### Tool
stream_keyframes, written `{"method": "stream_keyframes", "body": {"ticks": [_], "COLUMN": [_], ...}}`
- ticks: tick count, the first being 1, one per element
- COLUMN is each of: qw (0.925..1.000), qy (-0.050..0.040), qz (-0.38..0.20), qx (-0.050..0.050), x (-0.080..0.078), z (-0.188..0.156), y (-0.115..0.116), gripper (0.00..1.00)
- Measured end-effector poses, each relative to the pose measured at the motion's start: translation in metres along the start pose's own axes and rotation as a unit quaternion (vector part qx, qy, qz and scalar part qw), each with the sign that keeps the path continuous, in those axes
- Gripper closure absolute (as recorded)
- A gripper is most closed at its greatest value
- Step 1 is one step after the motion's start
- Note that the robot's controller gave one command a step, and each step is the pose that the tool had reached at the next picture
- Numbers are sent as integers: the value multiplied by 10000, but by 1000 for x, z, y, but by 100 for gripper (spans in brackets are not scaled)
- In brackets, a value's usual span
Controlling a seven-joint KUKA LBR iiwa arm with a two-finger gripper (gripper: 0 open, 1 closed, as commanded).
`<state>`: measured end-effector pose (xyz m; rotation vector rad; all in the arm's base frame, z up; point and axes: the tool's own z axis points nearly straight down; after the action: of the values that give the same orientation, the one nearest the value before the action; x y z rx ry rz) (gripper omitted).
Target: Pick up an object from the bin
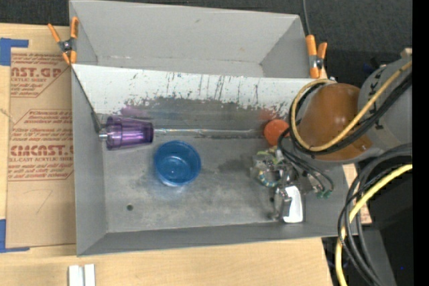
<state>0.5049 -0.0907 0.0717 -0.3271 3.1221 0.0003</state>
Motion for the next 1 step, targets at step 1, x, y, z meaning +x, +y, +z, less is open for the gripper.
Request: {"method": "stream_keyframes", "body": {"ticks": [1], "qw": [9943], "qy": [-34], "qz": [-1063], "qx": [17], "x": [13], "z": [-30], "y": [-22], "gripper": [0]}}
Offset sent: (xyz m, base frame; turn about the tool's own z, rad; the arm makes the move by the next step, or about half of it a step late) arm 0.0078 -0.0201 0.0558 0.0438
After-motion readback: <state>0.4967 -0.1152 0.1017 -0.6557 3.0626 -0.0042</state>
